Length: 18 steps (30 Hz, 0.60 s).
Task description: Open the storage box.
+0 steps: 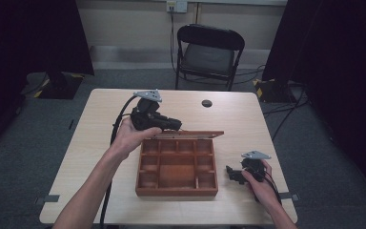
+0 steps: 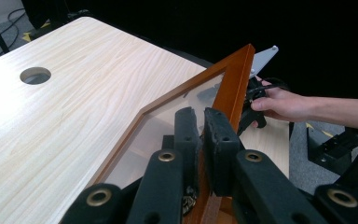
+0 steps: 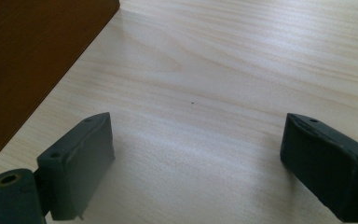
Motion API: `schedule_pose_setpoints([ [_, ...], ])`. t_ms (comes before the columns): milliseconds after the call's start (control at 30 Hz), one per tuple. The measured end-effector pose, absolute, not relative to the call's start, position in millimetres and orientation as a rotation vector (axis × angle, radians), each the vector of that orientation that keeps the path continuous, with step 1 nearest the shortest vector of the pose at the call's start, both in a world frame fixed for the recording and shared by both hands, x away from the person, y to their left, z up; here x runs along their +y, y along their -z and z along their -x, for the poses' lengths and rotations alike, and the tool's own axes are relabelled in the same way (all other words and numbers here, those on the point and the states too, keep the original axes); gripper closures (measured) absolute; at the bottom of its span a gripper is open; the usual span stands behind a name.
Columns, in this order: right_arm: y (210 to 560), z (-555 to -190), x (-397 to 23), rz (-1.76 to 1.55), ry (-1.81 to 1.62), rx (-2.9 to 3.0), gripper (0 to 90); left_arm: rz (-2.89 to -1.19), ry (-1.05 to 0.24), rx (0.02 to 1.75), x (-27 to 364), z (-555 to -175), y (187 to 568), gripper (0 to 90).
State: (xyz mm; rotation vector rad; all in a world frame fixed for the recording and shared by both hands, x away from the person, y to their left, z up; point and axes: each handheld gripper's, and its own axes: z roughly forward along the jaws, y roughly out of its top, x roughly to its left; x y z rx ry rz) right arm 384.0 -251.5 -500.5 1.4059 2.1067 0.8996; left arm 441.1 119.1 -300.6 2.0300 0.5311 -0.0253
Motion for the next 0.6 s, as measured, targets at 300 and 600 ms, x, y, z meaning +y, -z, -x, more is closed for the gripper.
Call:
schedule_pose_setpoints([
  [300,500.5,-384.1,-251.5,-1.404,-0.9,2.108,8.9,-2.028,0.025,0.536,118.9,-440.8,300.7,84.3],
  [600,500.6,-384.1,-251.5,-1.404,-0.9,2.107,8.9,-2.026,0.028,0.532,119.3,-441.6,300.8,84.3],
])
